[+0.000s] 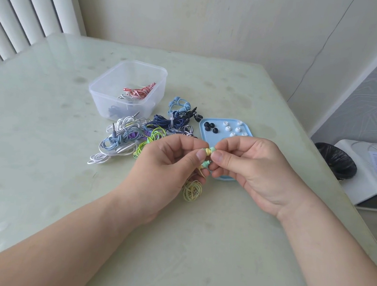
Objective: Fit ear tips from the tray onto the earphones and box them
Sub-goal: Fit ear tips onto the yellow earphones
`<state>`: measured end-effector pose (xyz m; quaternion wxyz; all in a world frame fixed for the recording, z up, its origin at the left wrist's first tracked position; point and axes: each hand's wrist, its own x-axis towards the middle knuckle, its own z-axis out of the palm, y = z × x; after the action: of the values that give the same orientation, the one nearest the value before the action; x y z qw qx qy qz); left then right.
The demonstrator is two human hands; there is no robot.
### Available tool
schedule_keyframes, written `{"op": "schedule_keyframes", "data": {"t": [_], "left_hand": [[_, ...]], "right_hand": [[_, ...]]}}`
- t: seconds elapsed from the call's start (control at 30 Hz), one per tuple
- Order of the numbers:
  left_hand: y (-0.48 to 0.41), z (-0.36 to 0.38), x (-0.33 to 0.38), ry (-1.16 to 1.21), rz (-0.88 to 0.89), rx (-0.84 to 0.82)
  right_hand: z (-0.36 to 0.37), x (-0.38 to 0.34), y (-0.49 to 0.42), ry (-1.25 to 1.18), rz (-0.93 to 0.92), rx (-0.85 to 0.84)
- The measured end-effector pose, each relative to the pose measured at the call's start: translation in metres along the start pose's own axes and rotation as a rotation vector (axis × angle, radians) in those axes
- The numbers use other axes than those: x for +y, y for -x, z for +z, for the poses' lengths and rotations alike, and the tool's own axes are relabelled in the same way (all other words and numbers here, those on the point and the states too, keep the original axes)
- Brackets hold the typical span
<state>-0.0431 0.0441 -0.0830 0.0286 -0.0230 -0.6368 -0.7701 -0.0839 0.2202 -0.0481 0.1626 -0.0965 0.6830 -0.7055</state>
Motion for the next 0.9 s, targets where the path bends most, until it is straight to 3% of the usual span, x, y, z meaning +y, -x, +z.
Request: {"op": "schedule_keyframes", "data": {"t": [0.2, 0.43, 0.9], "left_hand": [[0.0, 0.002, -0.001, -0.004, 0.002, 0.031], [0.0, 0.001, 0.001, 0.055, -0.02, 0.067], [-0.001, 0.0, 0.002, 0.111, -0.026, 0.087]], "right_hand": [[0.005, 0.002, 0.0, 0.04, -0.061, 0.019], [0.014, 0.006, 0.0, 0.021, -0.107, 0.153], [0.014, 0.01, 0.0, 0.004, -0.147, 0.142]]}}
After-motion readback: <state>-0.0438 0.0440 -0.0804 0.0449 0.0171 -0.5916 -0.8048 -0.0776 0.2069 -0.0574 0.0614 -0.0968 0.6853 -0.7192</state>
